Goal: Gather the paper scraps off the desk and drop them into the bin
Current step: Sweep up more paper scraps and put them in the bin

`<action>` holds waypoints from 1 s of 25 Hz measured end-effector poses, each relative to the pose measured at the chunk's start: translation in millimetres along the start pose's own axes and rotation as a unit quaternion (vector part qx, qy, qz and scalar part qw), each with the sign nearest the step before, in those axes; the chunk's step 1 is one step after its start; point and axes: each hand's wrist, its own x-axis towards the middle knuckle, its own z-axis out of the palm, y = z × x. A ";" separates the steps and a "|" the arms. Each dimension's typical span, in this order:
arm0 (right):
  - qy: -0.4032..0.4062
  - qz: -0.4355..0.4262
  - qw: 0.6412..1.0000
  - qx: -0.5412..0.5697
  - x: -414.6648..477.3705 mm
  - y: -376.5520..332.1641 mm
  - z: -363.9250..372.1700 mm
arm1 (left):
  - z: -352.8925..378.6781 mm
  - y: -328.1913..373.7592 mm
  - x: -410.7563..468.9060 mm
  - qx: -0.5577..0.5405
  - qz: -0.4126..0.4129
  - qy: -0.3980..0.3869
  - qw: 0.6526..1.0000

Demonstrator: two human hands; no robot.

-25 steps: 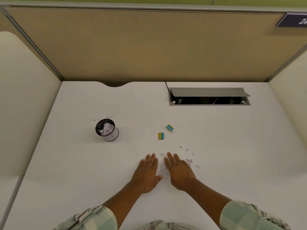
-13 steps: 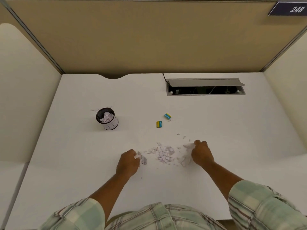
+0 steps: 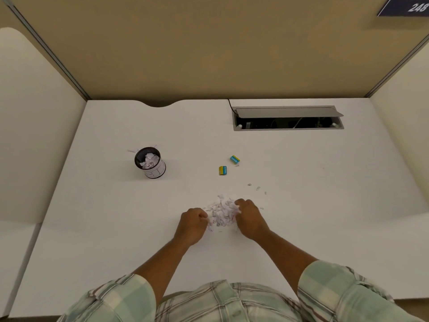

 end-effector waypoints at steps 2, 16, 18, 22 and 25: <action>0.057 0.039 0.998 0.001 1.5 11.1 -14.0 | -11.9 -11.0 -0.7 0.024 -0.044 0.045 0.998; -0.053 0.137 0.963 0.225 -3.7 -12.7 13.2 | 13.8 5.3 -8.9 -0.221 -0.148 -0.024 0.964; -0.006 0.063 0.990 0.124 -0.2 -7.9 7.7 | 8.6 6.0 -6.1 -0.185 -0.097 0.009 0.978; 0.040 -0.108 0.981 -0.158 -0.1 17.2 0.0 | 5.2 -11.7 -2.8 0.083 0.053 0.100 0.990; -0.025 -0.142 0.958 -0.249 6.0 23.7 5.9 | 14.4 -18.6 -2.6 0.233 0.135 0.066 0.961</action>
